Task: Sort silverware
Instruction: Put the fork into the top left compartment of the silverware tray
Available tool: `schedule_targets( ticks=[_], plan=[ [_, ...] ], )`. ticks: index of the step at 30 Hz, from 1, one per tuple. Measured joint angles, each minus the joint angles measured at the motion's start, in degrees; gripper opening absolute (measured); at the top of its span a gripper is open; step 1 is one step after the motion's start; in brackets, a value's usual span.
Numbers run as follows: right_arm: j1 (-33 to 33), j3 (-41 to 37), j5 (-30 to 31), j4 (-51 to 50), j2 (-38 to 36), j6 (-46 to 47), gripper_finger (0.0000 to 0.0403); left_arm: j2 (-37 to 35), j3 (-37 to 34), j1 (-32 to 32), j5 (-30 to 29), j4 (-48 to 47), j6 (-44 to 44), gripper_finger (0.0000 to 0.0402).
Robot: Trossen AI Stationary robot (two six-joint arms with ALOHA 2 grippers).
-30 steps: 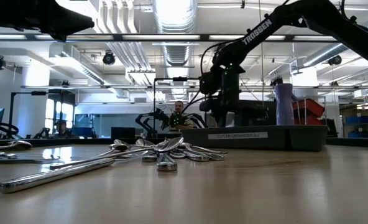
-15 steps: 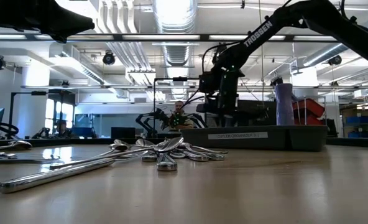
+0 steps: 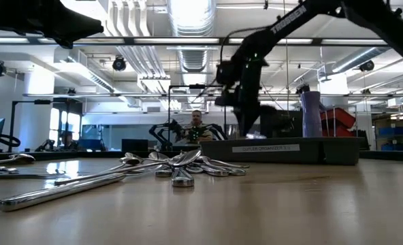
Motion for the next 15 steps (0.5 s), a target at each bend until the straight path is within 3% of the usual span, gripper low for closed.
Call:
schedule_targets(
  ticks=[2, 8, 15],
  plan=[
    [0.3, 0.1, 4.4, -3.0, -2.4, -2.4, 0.0, 0.0, 0.0, 0.0, 0.0, 0.0, 0.0, 0.0119],
    [1.8, 0.0, 25.5, -11.6, -4.7, -13.1, 0.0, 0.0, 0.0, 0.0, 0.0, 0.8, 0.0, 0.0119],
    [5.6, -7.5, 34.3, -4.1, -4.4, -23.0, 0.0, 0.0, 0.0, 0.0, 0.0, 0.6, -1.3, 0.0119]
  ],
)
